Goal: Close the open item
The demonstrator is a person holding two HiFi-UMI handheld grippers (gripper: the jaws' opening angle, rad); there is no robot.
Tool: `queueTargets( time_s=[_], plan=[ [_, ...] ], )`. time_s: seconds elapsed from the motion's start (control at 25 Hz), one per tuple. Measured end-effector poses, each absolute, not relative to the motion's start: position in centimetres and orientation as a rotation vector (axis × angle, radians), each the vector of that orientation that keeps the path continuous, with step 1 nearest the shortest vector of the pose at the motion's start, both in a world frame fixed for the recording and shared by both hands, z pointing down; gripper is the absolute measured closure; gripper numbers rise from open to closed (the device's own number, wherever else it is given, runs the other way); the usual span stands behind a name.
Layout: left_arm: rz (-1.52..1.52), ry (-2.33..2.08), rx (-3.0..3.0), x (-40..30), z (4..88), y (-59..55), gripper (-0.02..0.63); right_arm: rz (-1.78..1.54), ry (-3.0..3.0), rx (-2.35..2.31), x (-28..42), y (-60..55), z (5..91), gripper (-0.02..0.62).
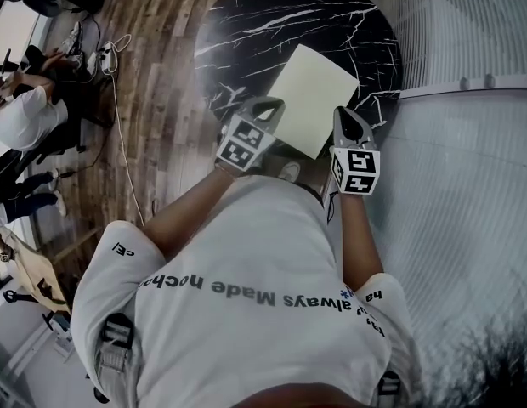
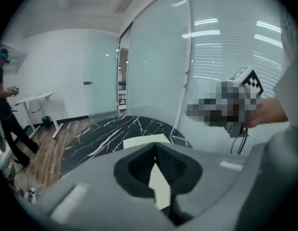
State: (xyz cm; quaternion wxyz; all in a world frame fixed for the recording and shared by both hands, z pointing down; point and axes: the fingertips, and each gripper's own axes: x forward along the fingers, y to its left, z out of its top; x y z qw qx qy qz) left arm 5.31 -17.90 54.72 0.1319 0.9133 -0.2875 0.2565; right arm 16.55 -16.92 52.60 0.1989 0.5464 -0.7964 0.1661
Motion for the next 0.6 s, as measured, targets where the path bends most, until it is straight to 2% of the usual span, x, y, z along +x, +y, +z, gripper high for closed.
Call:
queueTargets(
  time_s=[0.28, 0.6],
  plan=[
    [0.513, -0.849, 2.704, 5.2, 48.1, -18.0, 0.603, 0.402, -2.352, 1.544, 14.4, -16.2, 45.3, 0.595],
    [0.309, -0.893, 2.747, 4.6, 42.7, -17.7, 0.603, 0.359, -2.433, 1.556, 12.7, -14.8, 40.8, 0.595]
  ],
)
